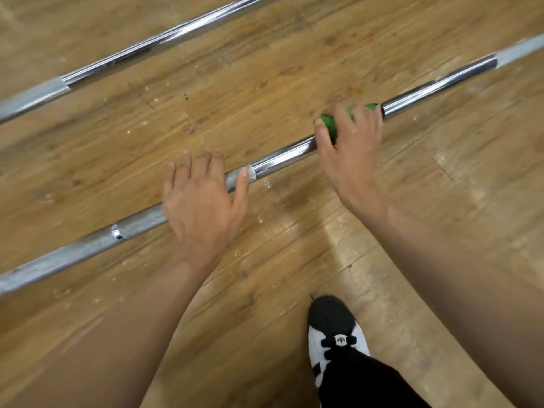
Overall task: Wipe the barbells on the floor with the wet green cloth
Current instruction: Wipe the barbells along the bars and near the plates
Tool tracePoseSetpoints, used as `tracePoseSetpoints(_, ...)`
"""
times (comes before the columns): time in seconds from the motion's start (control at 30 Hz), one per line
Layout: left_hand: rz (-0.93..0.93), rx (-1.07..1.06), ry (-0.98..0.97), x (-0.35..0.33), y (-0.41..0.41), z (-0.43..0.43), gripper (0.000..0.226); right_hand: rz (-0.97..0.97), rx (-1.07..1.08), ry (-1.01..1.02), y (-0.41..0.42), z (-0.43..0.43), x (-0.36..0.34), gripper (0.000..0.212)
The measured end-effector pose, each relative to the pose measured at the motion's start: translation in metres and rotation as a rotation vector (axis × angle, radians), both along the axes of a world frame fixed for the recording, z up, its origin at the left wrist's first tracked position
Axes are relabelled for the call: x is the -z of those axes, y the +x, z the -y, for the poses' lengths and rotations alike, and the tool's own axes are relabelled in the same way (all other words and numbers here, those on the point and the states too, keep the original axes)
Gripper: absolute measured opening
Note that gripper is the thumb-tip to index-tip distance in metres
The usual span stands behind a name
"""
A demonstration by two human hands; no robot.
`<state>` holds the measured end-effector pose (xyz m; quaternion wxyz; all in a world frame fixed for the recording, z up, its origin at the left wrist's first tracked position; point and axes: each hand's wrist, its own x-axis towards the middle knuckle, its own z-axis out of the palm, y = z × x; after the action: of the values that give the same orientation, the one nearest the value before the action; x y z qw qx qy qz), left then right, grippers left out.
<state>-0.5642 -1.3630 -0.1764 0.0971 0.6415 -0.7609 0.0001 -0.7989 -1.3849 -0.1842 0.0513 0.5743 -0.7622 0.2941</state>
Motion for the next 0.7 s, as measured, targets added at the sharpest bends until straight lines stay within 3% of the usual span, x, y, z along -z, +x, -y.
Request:
tracePoseSetpoints(0.13, 0.000, -0.005, -0.010, -0.001, -0.004, -0.026, 0.066, -0.057, -0.278, -0.041, 0.069, -0.042, 0.004, 0.028)
tracePoseSetpoints(0.23, -0.008, -0.016, 0.007, -0.004, -0.007, -0.044, 0.063, -0.121, -0.502, -0.016, 0.063, -0.060, 0.005, 0.031)
tracePoseSetpoints(0.4, -0.017, 0.007, 0.159, -0.013, -0.009, -0.071, 0.070, -0.112, -0.256, -0.046, -0.027, -0.065, 0.003, 0.023)
tracePoseSetpoints(0.57, 0.124, 0.000, 0.346, -0.022, -0.018, -0.074, 0.084, -0.033, -0.029, -0.028, -0.017, -0.089, 0.007, 0.020)
tracePoseSetpoints(0.7, 0.098, 0.026, 0.260, -0.022, -0.020, -0.101, 0.073, -0.033, -0.197, -0.026, 0.036, -0.126, 0.006, 0.034)
